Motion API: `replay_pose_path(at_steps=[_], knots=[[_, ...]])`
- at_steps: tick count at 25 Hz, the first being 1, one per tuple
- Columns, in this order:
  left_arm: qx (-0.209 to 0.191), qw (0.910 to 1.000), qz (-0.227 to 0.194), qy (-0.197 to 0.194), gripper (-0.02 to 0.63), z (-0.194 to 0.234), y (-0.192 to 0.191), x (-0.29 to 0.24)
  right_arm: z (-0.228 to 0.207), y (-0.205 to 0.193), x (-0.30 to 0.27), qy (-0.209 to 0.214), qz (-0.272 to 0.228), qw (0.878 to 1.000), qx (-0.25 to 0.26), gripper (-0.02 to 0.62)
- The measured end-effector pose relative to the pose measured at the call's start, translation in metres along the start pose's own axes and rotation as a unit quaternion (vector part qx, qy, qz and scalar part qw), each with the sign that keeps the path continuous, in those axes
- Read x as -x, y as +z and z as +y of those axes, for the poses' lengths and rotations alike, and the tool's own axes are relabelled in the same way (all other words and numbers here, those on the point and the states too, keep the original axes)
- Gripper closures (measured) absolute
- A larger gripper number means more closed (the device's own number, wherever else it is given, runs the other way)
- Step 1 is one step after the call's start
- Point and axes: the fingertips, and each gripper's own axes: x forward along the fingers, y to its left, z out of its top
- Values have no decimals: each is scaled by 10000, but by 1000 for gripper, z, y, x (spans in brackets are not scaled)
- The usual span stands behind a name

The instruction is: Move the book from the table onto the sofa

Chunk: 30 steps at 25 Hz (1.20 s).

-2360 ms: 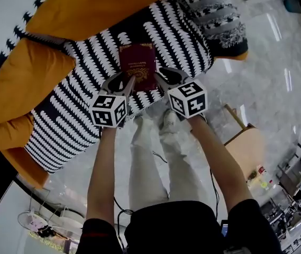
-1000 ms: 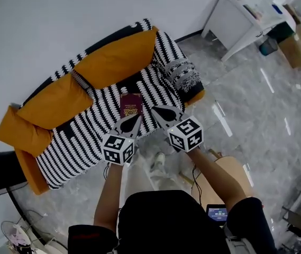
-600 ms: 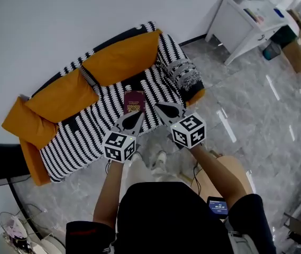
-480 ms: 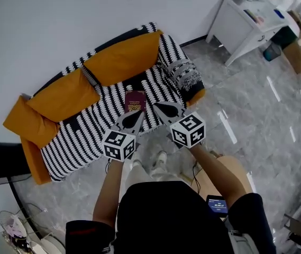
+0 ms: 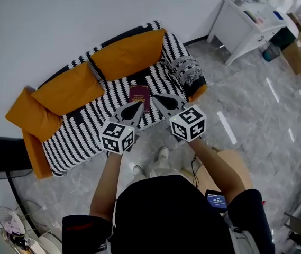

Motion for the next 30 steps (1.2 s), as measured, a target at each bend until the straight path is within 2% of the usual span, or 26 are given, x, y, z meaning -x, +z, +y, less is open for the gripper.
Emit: replay_pose_path(at_steps=[16,20,30], knots=[[-485,9977,-383,-295,589,-3,1,125,137,7,1,-376,-320,9978,448,578],[-684,9960,-438,-361,589,-4,-1,149,161,9,0,-516,-391,9966,514,578],[-705,9931,-778,-518,589,-6,6,189,205,10,1,-759,-519,9929,754,578]])
